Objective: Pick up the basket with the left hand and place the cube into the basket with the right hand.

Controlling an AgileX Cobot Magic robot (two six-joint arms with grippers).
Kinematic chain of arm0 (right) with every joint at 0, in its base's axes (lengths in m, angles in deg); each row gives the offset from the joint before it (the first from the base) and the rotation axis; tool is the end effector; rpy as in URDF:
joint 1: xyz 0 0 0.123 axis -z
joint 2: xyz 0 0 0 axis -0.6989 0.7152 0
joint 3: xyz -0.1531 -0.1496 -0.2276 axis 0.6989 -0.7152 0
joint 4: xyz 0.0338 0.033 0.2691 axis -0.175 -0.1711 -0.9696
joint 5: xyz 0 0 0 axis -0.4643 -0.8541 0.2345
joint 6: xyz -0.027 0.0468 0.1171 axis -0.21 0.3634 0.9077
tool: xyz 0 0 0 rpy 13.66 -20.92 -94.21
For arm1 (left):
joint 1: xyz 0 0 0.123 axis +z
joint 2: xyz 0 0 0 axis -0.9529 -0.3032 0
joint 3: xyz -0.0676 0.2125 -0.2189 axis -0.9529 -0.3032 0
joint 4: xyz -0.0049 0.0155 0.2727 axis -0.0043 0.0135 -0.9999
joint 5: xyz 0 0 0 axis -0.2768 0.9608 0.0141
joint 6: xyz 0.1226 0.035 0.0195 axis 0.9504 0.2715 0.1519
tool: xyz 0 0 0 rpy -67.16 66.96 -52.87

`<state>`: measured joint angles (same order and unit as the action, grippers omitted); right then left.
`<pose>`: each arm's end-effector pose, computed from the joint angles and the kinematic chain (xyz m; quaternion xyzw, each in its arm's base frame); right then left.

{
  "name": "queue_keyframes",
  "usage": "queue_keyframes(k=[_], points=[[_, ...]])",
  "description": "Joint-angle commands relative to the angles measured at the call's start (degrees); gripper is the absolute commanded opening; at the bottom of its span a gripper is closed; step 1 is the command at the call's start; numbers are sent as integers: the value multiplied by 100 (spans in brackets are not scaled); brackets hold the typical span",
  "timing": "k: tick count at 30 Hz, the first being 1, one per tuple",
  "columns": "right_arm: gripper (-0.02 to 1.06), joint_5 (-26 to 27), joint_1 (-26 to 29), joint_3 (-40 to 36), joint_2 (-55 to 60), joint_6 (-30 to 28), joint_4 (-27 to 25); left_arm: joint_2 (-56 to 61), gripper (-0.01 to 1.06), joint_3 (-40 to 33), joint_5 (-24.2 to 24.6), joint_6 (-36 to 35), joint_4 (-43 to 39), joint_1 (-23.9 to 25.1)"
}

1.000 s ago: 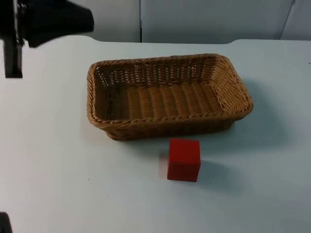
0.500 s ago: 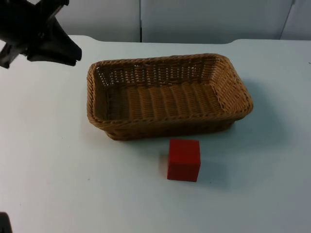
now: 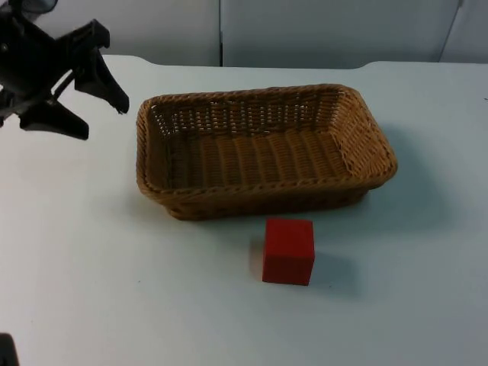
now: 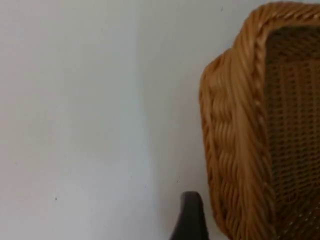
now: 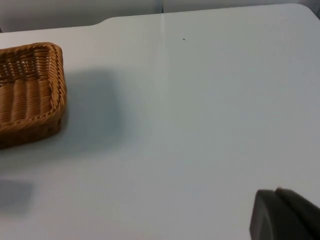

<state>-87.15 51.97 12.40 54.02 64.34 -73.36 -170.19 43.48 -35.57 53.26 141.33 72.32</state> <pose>0.0179 -0.0024 0.2720 0.0470 0.8551 -0.0404 0.5148 0.4483 -0.0739 0.1277 -0.0418 0.9392 -0.3101 0.1412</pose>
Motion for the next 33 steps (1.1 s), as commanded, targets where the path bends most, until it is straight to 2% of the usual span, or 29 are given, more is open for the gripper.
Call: queue_keyframes(k=[1,4,10,15,23,27,33], points=[[0,24,38,-21,-16,-19,0,-170,64,71,245,26,8,-35],[0,24,38,-21,-16,-19,0,-421,64,133,440,26,88,-43],[0,24,38,-21,-16,-19,0,-574,64,133,459,195,138,-175],[0,24,38,-21,-16,-19,0,-658,64,133,278,668,629,-352],[0,24,38,-21,-16,-19,0,-663,64,133,-102,920,1040,-374],[0,24,38,-21,-16,-19,0,-728,64,150,-142,973,1143,-374],[0,24,38,-21,-16,-19,0,-1183,63,511,287,882,1140,-374]])
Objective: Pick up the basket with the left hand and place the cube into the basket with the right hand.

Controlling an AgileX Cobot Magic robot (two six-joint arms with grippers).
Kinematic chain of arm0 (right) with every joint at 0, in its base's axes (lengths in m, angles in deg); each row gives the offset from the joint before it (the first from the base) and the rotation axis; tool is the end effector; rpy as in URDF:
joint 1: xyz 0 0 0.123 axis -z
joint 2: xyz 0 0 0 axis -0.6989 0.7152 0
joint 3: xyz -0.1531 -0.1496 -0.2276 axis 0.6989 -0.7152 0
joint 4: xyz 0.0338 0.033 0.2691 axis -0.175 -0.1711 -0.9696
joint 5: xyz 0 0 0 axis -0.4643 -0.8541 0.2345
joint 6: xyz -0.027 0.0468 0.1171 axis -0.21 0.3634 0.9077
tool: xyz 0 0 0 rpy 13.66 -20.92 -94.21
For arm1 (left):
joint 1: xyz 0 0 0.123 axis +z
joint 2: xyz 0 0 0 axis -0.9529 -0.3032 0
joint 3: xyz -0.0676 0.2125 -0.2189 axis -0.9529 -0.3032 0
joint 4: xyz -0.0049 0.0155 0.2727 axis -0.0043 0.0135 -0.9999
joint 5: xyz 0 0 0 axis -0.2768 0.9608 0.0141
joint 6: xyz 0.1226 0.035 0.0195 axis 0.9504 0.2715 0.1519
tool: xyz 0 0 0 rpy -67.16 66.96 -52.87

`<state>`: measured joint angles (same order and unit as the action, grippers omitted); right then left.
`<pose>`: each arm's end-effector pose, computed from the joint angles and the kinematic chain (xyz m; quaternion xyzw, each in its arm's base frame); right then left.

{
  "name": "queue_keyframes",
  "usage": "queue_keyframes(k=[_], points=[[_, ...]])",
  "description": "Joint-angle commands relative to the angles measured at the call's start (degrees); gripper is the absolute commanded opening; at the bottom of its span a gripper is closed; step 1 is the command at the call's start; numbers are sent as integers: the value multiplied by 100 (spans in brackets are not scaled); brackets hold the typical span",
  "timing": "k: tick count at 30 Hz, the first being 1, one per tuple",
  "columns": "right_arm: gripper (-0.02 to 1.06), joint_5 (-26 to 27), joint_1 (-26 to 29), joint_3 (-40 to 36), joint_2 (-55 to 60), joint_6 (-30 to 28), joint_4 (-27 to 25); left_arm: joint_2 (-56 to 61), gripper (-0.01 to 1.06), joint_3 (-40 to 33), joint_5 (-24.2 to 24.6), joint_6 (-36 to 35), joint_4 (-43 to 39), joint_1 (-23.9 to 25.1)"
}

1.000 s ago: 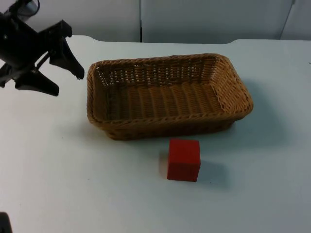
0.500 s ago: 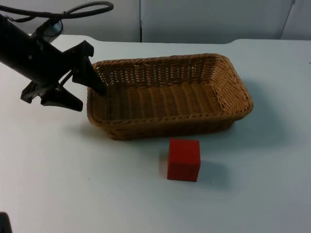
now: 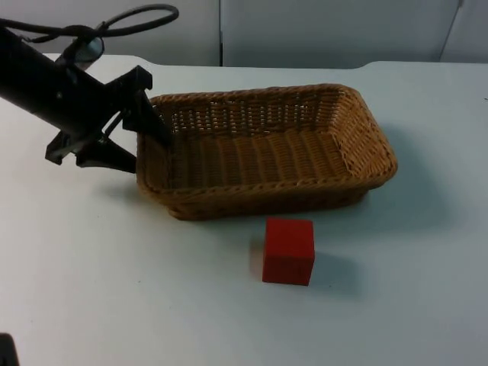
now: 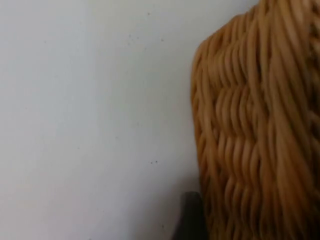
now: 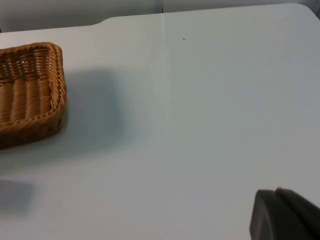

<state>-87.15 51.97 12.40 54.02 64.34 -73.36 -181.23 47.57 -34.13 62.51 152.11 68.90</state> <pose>0.0179 -0.0024 0.2720 0.0470 0.8551 -0.0404 0.5148 0.4634 -0.1128 0.0692 -0.0218 0.9240 -0.3657 0.1095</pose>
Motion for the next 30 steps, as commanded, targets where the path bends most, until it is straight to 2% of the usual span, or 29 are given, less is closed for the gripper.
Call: queue_keyframes(k=[1,2,3,4,7,17,19,23,30], points=[[0,24,38,-21,-16,-19,0,-153,61,152,144,-43,63,-32],[0,24,38,-21,-16,-19,0,-200,55,204,132,-43,52,-32],[0,24,38,-21,-16,-19,0,-237,45,262,60,-43,36,-32],[0,24,38,-21,-16,-19,0,-237,45,262,60,-43,36,-32],[0,24,38,-21,-16,-19,0,-238,0,438,-123,21,-46,-32],[0,24,38,-21,-16,-19,0,-59,0,1179,525,-693,-121,41],[0,24,38,-21,-16,-19,0,102,0,1329,729,-1239,-666,46],[0,24,38,-21,-16,-19,0,279,0,1402,832,-1711,-1229,46],[0,24,38,-21,-16,-19,0,379,0,1402,1087,-1677,-1355,56]])
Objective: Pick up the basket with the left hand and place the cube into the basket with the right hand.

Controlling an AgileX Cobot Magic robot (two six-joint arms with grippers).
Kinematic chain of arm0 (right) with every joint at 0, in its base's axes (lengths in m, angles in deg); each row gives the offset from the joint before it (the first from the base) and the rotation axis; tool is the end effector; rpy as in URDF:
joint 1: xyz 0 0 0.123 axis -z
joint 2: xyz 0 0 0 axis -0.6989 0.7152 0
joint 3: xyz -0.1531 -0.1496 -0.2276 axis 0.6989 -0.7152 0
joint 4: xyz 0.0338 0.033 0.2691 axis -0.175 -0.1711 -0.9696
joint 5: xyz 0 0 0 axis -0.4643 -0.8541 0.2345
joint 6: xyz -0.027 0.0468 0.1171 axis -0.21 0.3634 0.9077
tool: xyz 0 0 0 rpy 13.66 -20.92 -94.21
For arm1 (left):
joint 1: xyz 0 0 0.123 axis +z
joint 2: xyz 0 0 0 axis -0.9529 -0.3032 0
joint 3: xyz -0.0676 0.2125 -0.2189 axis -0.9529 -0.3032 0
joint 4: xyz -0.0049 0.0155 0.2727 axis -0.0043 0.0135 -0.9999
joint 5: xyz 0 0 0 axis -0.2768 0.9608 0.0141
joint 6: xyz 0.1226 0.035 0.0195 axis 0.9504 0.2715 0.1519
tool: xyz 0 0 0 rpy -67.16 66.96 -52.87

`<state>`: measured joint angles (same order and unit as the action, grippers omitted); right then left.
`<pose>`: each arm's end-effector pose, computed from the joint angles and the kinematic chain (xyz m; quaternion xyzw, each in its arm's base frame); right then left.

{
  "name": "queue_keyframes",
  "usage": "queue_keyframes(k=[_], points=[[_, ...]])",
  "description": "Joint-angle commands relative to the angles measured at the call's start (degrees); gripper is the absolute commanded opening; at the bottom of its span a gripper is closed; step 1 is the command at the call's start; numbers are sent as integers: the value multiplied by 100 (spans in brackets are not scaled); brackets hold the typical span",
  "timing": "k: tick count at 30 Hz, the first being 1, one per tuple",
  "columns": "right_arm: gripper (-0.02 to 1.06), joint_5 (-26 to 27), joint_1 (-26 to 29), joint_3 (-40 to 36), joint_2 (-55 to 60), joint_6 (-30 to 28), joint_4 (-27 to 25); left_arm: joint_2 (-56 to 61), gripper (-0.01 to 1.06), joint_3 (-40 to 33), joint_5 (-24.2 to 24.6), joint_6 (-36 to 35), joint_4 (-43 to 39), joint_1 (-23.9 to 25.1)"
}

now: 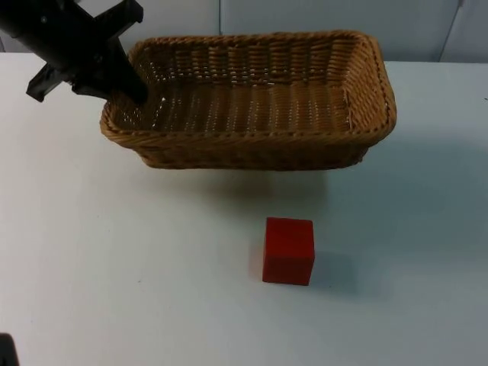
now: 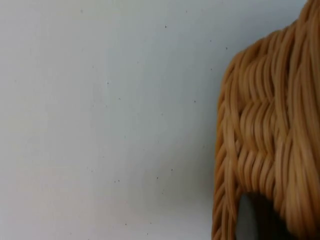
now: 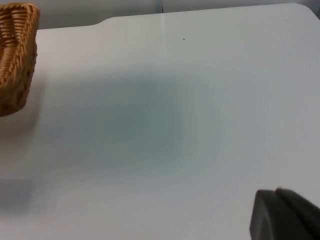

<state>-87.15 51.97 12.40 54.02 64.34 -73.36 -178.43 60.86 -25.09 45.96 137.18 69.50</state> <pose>0.0179 -0.0024 0.2720 0.0470 0.8551 -0.0404 0.5148 0.4911 -0.1051 0.1399 0.0016 0.9345 -0.3397 0.1068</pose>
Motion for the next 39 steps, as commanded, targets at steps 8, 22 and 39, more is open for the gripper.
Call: queue_keyframes(k=[8,22,39], points=[[0,24,38,-21,-16,-19,0,99,0,73,131,-26,160,-4],[0,24,38,-21,-16,-19,0,99,0,73,-510,-26,607,-4],[0,24,38,-21,-16,-19,0,99,0,73,-727,-26,607,-4]])
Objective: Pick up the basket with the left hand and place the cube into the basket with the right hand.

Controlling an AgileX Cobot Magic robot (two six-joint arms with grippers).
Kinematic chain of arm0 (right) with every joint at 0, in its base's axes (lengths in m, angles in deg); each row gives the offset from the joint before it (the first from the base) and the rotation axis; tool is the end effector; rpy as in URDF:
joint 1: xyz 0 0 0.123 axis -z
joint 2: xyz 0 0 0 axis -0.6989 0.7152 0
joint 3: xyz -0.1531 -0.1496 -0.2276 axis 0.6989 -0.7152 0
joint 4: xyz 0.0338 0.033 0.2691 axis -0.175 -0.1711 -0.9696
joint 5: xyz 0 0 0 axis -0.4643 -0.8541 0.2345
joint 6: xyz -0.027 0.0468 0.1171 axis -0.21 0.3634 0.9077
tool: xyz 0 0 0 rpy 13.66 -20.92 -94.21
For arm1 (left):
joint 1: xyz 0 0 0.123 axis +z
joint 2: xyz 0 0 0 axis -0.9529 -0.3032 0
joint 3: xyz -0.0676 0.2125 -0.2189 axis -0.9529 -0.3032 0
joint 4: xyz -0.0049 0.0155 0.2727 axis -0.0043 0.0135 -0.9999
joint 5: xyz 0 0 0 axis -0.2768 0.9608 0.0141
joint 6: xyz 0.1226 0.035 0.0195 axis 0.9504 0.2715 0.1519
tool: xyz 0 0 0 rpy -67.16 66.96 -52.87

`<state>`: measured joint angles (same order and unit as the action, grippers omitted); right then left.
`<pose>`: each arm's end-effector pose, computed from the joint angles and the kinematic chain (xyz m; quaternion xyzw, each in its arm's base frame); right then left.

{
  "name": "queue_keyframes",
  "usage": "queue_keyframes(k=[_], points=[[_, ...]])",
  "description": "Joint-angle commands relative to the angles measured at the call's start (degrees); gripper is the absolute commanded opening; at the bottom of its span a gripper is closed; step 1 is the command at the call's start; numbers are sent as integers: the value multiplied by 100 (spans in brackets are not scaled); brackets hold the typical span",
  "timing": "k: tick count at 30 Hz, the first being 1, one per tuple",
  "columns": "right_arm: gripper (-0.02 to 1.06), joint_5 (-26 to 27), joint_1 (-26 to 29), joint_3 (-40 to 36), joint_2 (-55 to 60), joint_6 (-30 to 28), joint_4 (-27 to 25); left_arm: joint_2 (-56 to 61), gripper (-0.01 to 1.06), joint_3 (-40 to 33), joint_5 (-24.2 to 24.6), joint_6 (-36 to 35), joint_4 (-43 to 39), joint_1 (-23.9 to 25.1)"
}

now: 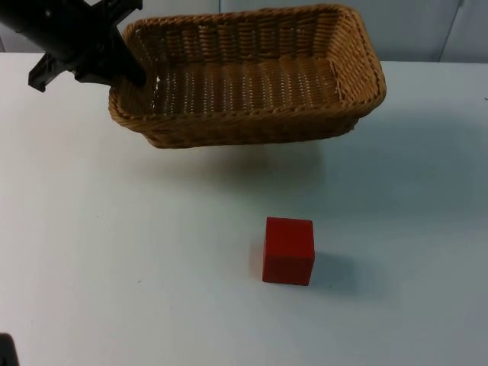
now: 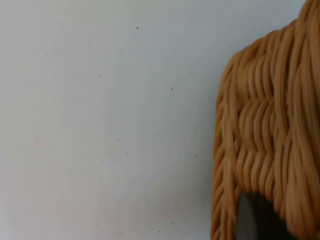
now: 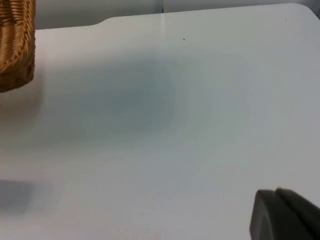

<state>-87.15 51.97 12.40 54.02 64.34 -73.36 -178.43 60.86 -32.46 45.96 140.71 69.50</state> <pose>0.0179 -0.0024 0.2720 0.0470 0.8551 -0.0404 0.5148 0.5082 -0.1022 0.1435 -0.0396 0.9260 -0.3376 0.1643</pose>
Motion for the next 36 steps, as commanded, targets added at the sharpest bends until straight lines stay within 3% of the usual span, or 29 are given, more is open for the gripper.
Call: queue_keyframes(k=[1,30,34,36], points=[[0,24,38,-21,-16,-19,0,99,0,73,-6,-26,254,-4],[0,90,38,23,248,133,-147,99,0,73,173,-26,243,-4],[0,372,38,134,979,133,-212,99,0,73,163,-26,254,-4],[0,1277,38,162,1619,77,-599,99,0,73,123,-26,254,-4]])
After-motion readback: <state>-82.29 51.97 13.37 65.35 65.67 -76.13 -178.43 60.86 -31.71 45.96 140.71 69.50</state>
